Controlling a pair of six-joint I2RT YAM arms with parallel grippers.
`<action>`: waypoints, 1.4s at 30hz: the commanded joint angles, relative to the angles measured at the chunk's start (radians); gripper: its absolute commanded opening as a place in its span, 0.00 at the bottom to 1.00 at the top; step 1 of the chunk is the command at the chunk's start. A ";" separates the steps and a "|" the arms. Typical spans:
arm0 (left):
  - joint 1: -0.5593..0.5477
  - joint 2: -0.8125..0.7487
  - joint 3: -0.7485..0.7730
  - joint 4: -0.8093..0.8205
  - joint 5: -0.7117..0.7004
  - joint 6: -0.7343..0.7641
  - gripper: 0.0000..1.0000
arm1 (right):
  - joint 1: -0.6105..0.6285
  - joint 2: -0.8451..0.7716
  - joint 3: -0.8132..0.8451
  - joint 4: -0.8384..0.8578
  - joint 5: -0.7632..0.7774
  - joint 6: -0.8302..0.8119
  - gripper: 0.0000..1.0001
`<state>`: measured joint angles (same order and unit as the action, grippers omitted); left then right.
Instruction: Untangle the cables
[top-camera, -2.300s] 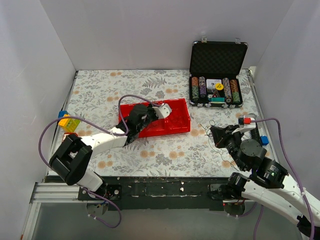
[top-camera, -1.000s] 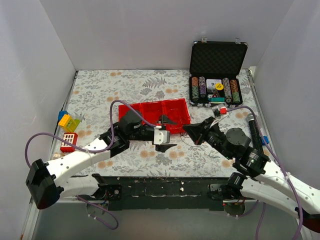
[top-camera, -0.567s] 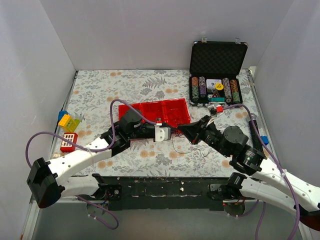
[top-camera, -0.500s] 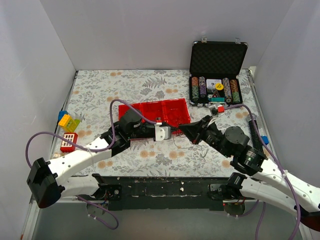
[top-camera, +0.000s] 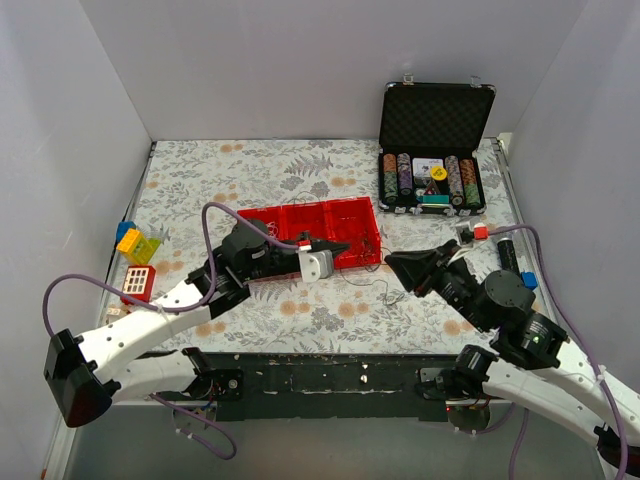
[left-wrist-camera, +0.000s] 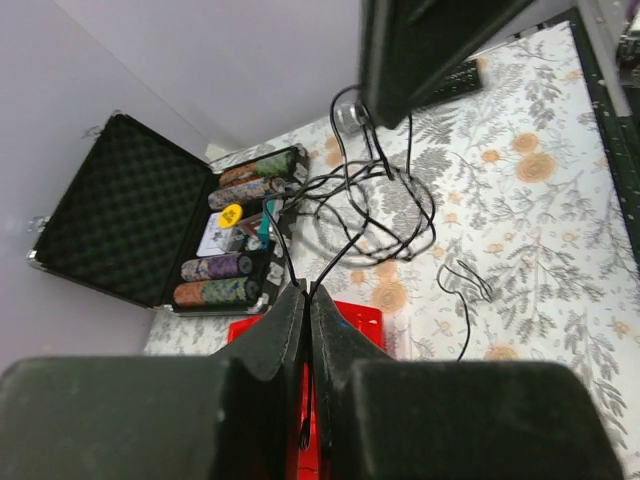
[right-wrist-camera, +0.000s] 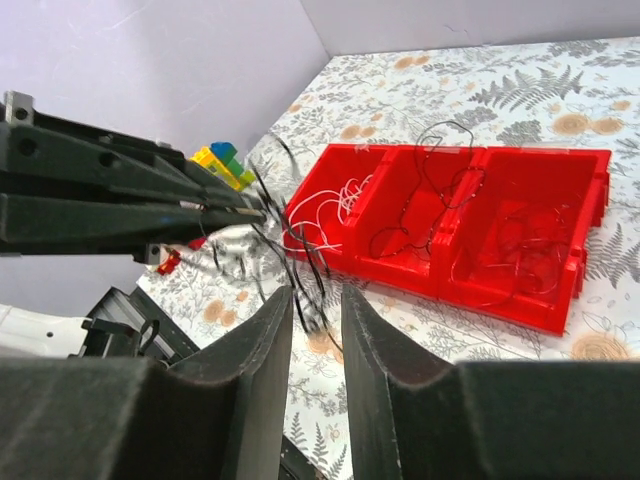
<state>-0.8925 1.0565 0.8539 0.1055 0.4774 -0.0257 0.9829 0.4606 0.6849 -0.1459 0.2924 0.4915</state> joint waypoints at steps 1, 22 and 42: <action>0.000 -0.021 0.074 0.025 -0.074 0.021 0.00 | 0.002 -0.042 -0.004 -0.061 0.040 -0.001 0.35; 0.003 -0.036 0.237 -0.044 -0.091 0.234 0.00 | 0.000 -0.085 0.028 -0.049 0.068 -0.070 0.47; 0.270 0.043 0.249 0.183 -0.358 0.231 0.00 | 0.002 -0.054 0.021 -0.087 0.106 -0.079 0.52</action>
<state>-0.6731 1.0992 1.1114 0.2741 0.1635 0.2596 0.9829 0.4175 0.7174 -0.2600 0.3733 0.4126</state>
